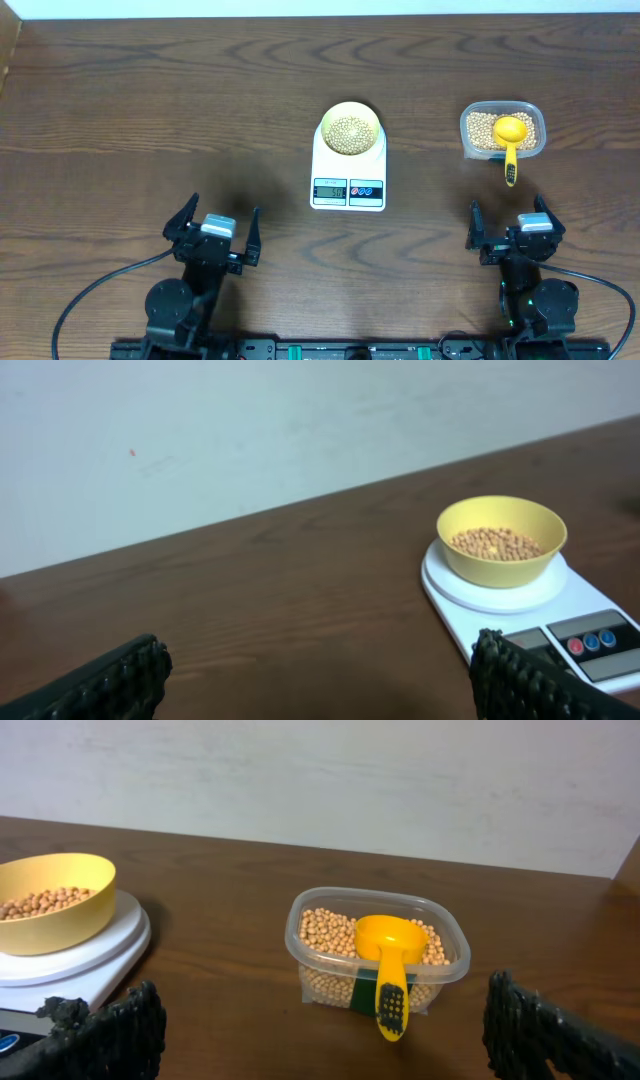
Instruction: Scoop item into bowl and weigh 50g on scale
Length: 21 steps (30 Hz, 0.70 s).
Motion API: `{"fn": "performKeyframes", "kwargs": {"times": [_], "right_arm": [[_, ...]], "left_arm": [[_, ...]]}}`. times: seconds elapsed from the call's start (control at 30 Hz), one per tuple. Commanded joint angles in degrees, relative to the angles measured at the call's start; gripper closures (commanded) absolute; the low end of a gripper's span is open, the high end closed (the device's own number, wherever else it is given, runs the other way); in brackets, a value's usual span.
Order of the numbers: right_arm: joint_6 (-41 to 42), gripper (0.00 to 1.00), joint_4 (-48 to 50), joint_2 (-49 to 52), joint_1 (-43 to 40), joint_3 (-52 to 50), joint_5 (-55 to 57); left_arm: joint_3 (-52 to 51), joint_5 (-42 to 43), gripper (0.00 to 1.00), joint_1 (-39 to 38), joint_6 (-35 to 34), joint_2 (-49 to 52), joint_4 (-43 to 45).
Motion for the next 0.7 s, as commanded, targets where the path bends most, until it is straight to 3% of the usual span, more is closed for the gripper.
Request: {"fn": "performKeyframes", "kwargs": {"times": [0.0,0.33,0.67], "right_arm": [[-0.7,0.01,-0.1,-0.4,0.2,-0.1,-0.2],[-0.7,0.01,-0.1,-0.4,0.2,-0.1,-0.2],[-0.7,0.01,-0.1,-0.4,0.2,-0.1,-0.2]], "left_arm": [[-1.9,-1.1,0.03,1.1,-0.7,-3.4,0.5],[-6.8,-2.2,0.03,1.8,-0.7,-3.9,1.2],[-13.5,-1.7,0.02,3.6,-1.0,-3.9,8.4]]}}
